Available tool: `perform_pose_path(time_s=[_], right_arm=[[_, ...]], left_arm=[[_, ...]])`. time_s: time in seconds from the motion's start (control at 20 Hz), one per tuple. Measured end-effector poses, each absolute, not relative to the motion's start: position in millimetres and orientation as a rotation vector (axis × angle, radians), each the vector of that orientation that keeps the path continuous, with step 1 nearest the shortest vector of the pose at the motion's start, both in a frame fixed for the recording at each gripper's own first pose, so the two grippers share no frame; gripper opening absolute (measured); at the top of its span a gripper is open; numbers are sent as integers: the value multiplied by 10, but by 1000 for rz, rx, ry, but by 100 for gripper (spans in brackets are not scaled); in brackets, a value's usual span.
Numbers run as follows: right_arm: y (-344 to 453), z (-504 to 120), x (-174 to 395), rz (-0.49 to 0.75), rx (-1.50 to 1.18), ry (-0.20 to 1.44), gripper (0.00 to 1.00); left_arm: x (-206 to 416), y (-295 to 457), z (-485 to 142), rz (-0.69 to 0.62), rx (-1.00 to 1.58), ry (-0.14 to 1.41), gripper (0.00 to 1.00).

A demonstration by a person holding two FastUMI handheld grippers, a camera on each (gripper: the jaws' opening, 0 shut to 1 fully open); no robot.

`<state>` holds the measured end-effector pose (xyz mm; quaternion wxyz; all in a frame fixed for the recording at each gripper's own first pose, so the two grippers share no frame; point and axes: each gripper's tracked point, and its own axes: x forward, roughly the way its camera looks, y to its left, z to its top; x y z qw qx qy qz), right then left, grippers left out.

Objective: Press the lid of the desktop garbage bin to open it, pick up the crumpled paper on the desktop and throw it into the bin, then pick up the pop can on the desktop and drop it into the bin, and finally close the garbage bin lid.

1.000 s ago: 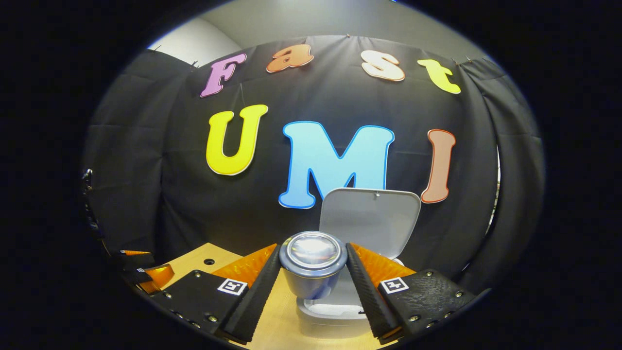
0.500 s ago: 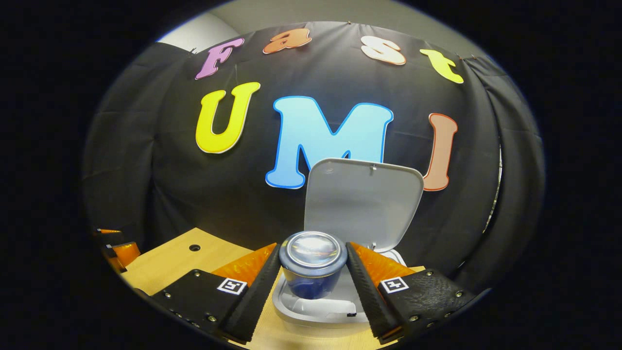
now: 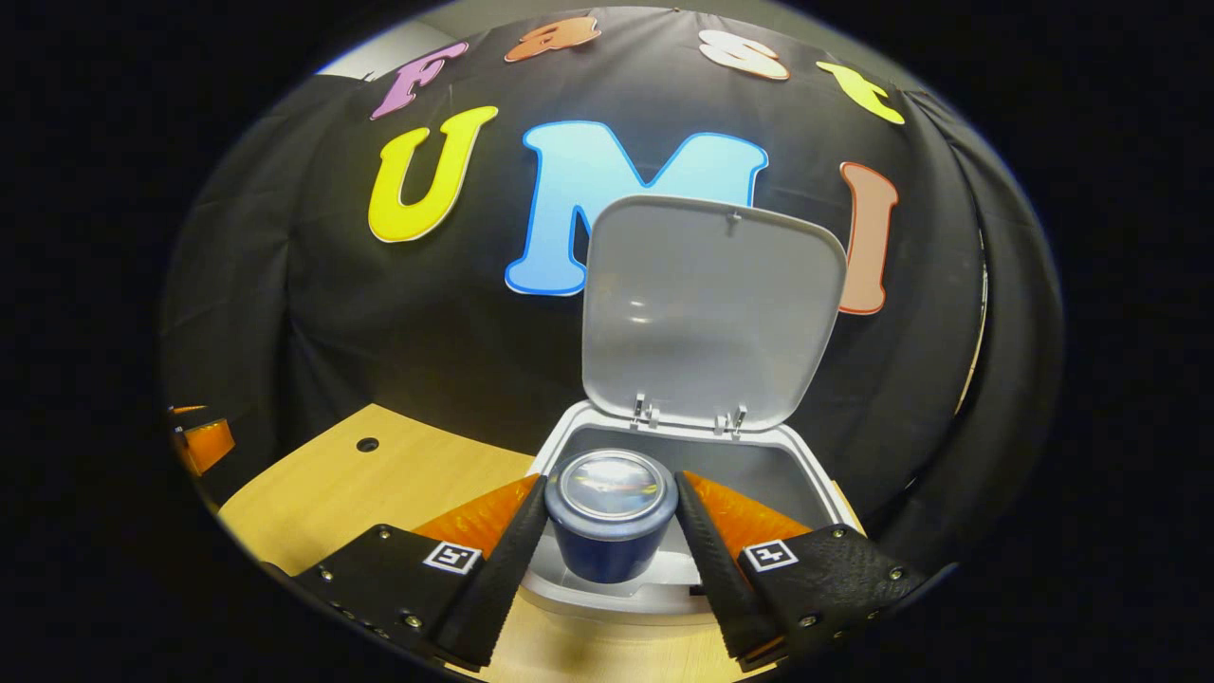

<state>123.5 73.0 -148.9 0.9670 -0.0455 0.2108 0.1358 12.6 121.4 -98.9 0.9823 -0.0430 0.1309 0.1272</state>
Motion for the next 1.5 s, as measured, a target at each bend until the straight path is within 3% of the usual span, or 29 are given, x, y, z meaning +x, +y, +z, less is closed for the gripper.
perform_pose_path(time_s=[1.5], right_arm=[[497,-1666,1219,204,59,463,86]], left_arm=[[129,1169,-1149,269,-136,300,96]])
